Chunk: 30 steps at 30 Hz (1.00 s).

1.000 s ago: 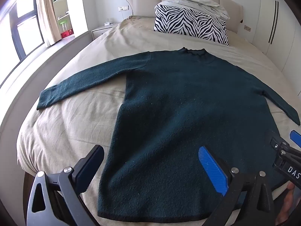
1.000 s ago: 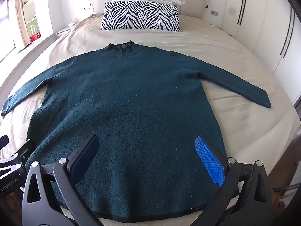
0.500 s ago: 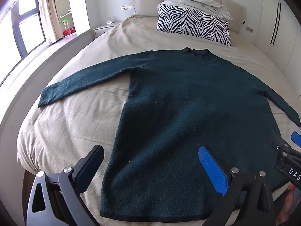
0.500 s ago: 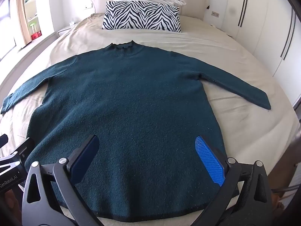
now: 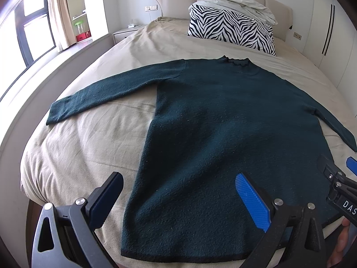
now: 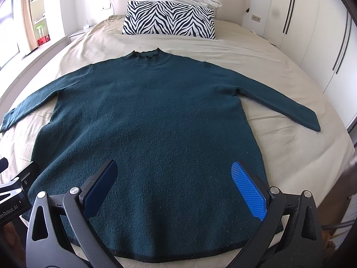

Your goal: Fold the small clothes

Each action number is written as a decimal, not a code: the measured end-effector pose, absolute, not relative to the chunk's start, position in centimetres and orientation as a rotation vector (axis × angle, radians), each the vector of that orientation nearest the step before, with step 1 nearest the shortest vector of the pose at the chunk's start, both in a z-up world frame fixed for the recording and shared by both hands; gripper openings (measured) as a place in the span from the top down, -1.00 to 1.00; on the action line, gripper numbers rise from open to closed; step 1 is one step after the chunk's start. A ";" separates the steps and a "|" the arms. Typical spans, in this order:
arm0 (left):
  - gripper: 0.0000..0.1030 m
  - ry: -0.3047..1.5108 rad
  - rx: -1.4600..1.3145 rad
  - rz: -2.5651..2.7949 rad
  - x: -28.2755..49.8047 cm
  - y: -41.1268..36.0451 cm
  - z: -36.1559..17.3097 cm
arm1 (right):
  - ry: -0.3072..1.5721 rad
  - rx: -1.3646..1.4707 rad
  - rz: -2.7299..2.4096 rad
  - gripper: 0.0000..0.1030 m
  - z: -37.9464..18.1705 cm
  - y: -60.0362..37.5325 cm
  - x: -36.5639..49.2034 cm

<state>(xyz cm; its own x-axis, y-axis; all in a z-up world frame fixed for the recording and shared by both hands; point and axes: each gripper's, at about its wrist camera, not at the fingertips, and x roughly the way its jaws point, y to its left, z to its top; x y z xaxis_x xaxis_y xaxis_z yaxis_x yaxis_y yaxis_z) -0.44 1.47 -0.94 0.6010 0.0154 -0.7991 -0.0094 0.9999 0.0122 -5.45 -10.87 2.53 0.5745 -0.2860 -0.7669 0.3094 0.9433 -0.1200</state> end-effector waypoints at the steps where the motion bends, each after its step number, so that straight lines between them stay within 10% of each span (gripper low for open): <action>1: -1.00 0.926 0.007 0.015 -0.4 1.5 -0.9 | 0.893 0.028 -0.349 -1.00 2.5 -10.9 -5.4; 30: -1.00 0.932 -0.002 0.019 -1.0 1.6 -1.4 | 0.899 0.019 -0.346 -1.00 2.3 -10.3 -5.6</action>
<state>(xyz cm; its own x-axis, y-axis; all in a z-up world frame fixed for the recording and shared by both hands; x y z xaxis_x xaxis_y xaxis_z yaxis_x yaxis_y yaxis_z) -1.03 1.61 -1.39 0.5958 0.0151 -0.8030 -0.0173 0.9998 0.0060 -5.57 -10.32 2.31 0.5710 -0.2873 -0.7691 0.3031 0.9444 -0.1277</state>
